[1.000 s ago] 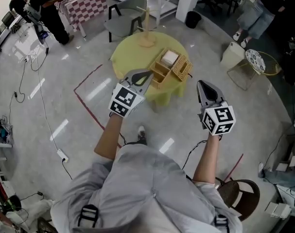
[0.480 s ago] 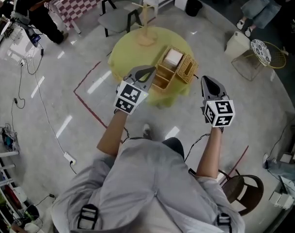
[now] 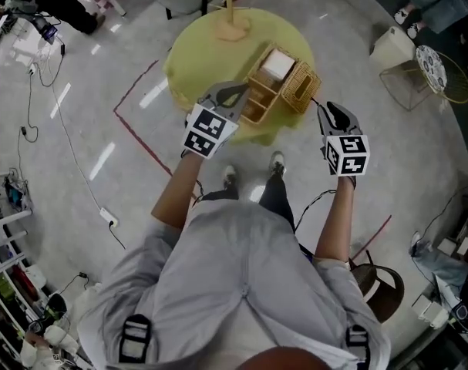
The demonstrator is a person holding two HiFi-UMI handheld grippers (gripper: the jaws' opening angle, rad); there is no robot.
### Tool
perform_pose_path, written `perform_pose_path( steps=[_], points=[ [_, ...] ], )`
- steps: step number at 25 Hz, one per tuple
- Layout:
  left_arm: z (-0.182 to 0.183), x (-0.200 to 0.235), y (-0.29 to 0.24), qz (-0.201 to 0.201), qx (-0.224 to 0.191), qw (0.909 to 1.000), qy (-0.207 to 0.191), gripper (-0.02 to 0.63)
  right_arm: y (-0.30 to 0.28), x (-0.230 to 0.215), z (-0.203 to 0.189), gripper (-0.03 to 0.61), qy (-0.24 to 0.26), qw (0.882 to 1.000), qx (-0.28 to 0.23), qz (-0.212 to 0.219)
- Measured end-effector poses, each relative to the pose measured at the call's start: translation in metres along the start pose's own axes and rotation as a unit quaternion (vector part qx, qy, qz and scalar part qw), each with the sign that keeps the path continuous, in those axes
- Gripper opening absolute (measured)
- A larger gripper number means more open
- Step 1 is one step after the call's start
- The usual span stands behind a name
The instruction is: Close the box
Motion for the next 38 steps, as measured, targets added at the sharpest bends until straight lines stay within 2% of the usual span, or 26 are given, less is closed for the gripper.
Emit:
perform_pose_path(
  steps=[9, 20, 27, 29, 31, 38],
  points=[
    [-0.021, -0.01, -0.055, 0.027, 0.049, 0.9974, 0.046, 0.028, -0.072, -0.045, -0.069, 0.137, 0.034, 0.994, 0.096, 0.051],
    [-0.051, -0.013, -0.092, 0.071, 0.101, 0.9873, 0.1, 0.028, -0.14, -0.073, -0.139, 0.14, 0.083, 0.973, 0.188, 0.104],
    [-0.064, -0.016, -0.102, 0.091, 0.121, 0.9808, 0.122, 0.028, -0.168, -0.079, -0.164, 0.135, 0.112, 0.961, 0.218, 0.126],
    [-0.067, -0.017, -0.102, 0.097, 0.126, 0.9792, 0.126, 0.028, -0.172, -0.079, -0.168, 0.086, 0.121, 0.959, 0.221, 0.127],
    [-0.068, -0.019, -0.102, 0.1, 0.129, 0.9779, 0.13, 0.028, -0.173, -0.079, -0.171, 0.048, 0.126, 0.958, 0.223, 0.129],
    [-0.066, -0.021, -0.101, 0.103, 0.126, 0.9774, 0.134, 0.028, -0.17, -0.081, -0.168, 0.037, 0.111, 0.96, 0.221, 0.134]
  ],
)
Point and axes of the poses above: the fingertips, and each gripper's own axes: y backward along the fingers, x to its left, z out of its top, the point moved 2 cm from there along y, backward along the fingers, and after that the axes turned 5 degrees about x, right-handed, at the moved point
